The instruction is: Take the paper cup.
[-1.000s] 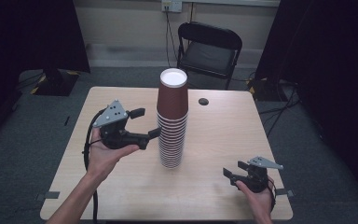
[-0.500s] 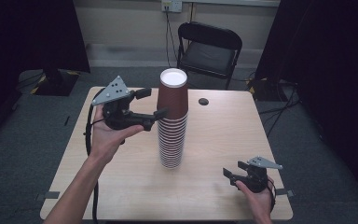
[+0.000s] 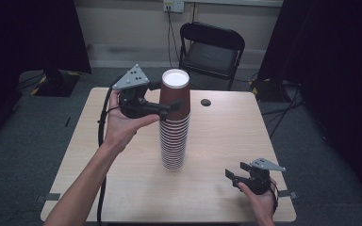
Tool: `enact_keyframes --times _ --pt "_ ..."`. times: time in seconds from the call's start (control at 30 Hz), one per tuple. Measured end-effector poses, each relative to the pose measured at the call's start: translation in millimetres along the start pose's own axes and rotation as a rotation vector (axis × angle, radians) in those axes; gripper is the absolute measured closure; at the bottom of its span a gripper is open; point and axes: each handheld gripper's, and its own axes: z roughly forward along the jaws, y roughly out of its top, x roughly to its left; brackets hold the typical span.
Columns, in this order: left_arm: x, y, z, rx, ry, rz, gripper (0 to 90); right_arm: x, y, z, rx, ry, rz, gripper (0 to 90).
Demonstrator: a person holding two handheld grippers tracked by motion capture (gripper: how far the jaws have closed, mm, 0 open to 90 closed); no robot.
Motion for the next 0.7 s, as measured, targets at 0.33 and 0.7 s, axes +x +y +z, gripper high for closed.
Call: enact_keyframes --times 0.33,0.7 --pt "1.8 -0.5 21.7 0.051 0.005 0.017 15.0 0.3 -0.8 1.9 0.01 0.012 -0.001 25.2" --pt "6.0 -7.9 25.0 -0.009 -0.001 0.035 15.4 1.6 -0.9 1.8 0.014 0.027 -0.002 26.6"
